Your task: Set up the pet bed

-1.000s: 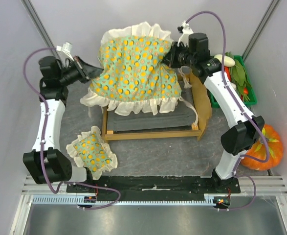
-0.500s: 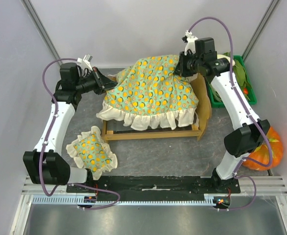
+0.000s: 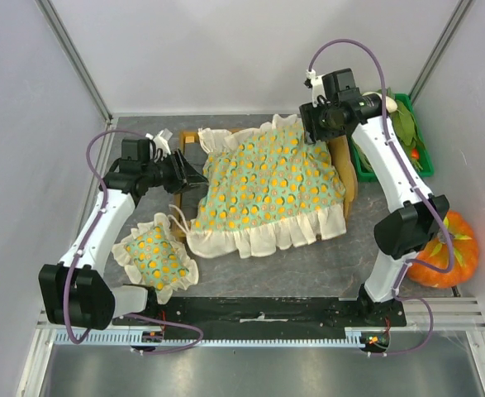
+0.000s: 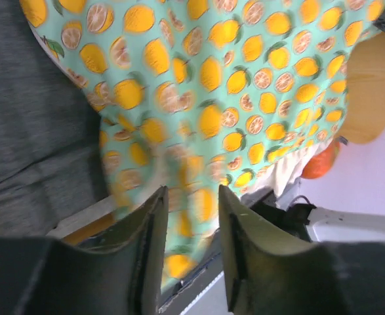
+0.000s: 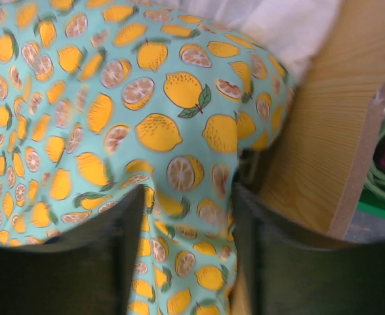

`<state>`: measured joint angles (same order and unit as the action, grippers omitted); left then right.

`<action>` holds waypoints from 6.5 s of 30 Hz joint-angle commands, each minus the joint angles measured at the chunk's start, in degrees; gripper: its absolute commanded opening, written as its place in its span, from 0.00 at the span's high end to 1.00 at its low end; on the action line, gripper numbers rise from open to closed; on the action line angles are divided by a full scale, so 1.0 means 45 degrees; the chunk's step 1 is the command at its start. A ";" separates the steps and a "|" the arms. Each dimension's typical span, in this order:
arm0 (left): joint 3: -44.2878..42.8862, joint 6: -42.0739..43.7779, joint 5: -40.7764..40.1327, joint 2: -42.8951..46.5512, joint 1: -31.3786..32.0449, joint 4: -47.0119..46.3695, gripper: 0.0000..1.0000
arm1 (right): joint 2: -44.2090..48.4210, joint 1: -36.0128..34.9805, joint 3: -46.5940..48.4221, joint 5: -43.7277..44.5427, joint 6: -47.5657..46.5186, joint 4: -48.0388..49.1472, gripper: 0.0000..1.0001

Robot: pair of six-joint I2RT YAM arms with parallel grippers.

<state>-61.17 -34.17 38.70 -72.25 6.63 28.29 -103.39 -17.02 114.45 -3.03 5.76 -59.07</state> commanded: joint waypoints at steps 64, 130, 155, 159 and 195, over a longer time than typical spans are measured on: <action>-0.3126 0.3590 -0.4790 -0.3987 -0.0243 0.0156 0.20 | 0.1352 -0.3289 -0.4925 0.0926 0.0888 0.5060 0.17; 0.5332 -0.5924 -1.0843 0.3243 -0.0537 0.5138 0.98 | 0.5008 -0.1883 -0.6078 0.1593 0.0302 0.5216 0.18; -0.0215 0.0404 -1.3544 0.0605 -0.4697 0.4943 0.22 | 0.4226 -0.5221 -0.6859 -0.1064 0.2116 0.5798 0.21; -0.0255 0.1905 -1.1768 0.1736 -0.4697 0.4359 0.18 | 0.4383 -0.6333 -0.8066 -0.1515 0.4028 0.7653 0.21; 0.0936 0.3629 -0.5670 0.3712 -0.4697 0.2970 0.04 | -0.2804 -1.0554 -0.4574 0.4325 0.8388 0.9962 0.34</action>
<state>-57.43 -19.35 10.94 -56.82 -14.39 44.14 -114.26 -63.96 91.57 12.62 43.81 -12.99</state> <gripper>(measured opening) 0.965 0.714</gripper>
